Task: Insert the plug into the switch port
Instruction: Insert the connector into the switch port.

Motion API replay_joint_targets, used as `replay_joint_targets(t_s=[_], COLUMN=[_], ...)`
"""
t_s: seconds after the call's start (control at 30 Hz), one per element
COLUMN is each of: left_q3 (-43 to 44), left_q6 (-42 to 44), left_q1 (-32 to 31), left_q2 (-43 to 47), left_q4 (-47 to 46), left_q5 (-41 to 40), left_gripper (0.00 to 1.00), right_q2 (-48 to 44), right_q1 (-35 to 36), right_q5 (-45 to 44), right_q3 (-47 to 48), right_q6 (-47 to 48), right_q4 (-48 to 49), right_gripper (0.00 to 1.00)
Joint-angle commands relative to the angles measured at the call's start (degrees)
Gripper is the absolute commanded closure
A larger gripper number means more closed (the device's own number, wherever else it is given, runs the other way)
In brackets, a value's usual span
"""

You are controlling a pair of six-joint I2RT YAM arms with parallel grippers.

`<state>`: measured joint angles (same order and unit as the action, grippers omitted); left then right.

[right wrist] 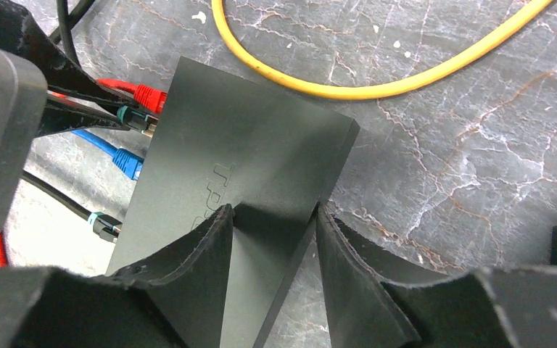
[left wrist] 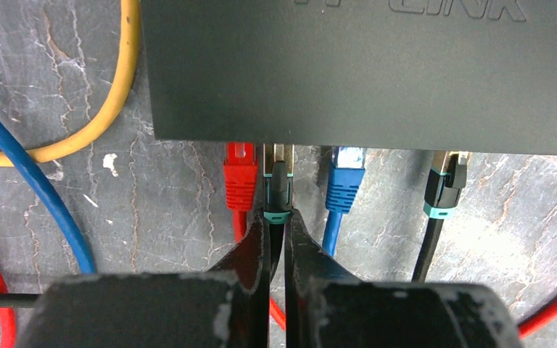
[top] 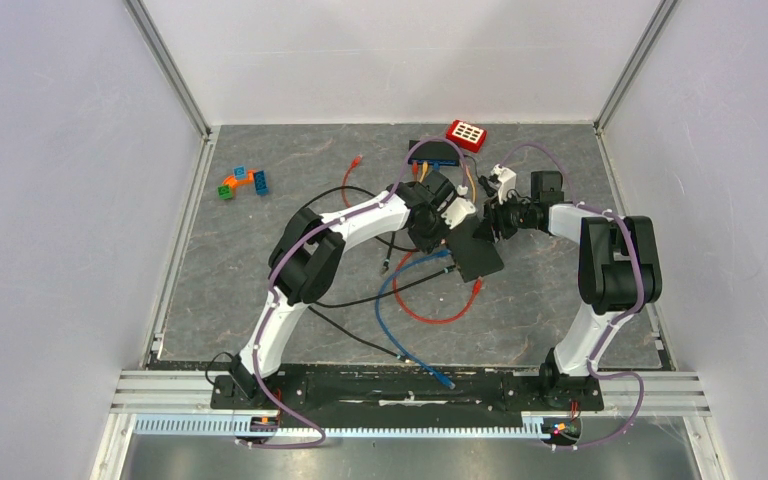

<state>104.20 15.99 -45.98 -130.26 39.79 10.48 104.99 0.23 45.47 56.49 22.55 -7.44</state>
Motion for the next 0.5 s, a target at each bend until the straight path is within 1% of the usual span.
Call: replay_joint_targets(t_s=[0.0,0.13,0.3,0.47], left_q3=[0.8,0.7,0.3,-1.6], left_q6=[-0.8,-1.6,-3.8,-5.3], left_q1=[-1.1,-1.0,-1.0,-0.9], left_q2=[-3.4,-3.5,-3.1,-2.4], left_q4=[1.7,0.5,-1.8,-6.7], left_q5=[5.4,4.7,4.0,2.8], left_gripper=[0.98,0.98,0.98,0.98], right_q2=[2.8,2.8,2.7,2.7], right_q1=[2.0,2.0,2.6,2.8], right_q5=[6.4,7.3,7.5,8.5], right_q3=[-1.4,-1.7,-2.3,-5.7], right_q6=[-0.1,-0.4,-3.1,-7.8], right_q4=[-6.2,-6.5,-6.2,-2.6], right_gripper=[0.53,0.53,0.53,0.54])
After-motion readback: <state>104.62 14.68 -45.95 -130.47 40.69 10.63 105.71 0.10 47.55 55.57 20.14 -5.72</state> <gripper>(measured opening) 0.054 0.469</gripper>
